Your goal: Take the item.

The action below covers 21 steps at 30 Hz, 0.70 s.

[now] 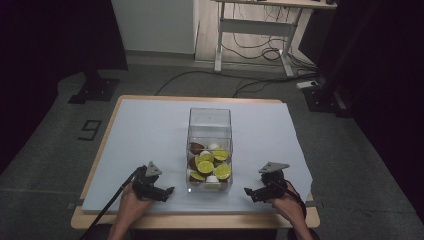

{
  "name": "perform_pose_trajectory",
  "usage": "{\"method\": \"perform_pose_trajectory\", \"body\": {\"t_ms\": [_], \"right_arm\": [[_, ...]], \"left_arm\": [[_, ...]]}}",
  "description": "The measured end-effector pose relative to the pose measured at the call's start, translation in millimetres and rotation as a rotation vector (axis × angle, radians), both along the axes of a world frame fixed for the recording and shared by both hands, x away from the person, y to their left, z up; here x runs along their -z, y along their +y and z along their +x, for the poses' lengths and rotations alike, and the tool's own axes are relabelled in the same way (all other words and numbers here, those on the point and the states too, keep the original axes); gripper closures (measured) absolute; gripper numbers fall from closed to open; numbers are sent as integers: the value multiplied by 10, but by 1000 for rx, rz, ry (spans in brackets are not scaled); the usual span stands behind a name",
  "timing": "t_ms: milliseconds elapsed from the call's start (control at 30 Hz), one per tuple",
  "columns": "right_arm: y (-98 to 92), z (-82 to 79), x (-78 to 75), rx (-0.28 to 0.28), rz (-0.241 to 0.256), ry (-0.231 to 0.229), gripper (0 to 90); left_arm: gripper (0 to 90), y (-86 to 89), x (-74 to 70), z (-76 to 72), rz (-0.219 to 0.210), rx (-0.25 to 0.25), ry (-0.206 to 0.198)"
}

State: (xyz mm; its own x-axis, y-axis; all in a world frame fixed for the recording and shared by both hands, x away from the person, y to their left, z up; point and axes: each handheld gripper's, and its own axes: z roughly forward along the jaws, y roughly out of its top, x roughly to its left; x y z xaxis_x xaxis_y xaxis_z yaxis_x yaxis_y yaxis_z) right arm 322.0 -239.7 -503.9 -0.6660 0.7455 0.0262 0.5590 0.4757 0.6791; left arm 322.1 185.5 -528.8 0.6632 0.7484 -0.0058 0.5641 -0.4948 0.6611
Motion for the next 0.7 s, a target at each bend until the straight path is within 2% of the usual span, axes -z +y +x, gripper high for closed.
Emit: {"method": "perform_pose_trajectory", "body": {"t_ms": [300, 467, 633, 700], "right_arm": [[35, -25, -164, -25, 34, -9, 0], [52, -34, -220, -31, 34, -29, 0], [64, -37, -312, -30, 60, -45, 0], [78, -41, -358, -35, 53, -58, 1]], "left_arm": [[0, 1, -1, 0, 1, 1, 1], [0, 1, -1, 0, 1, 0, 1], [0, 0, -1, 0, 1, 0, 1], [0, 1, 0, 0, 1, 1, 1]]}}
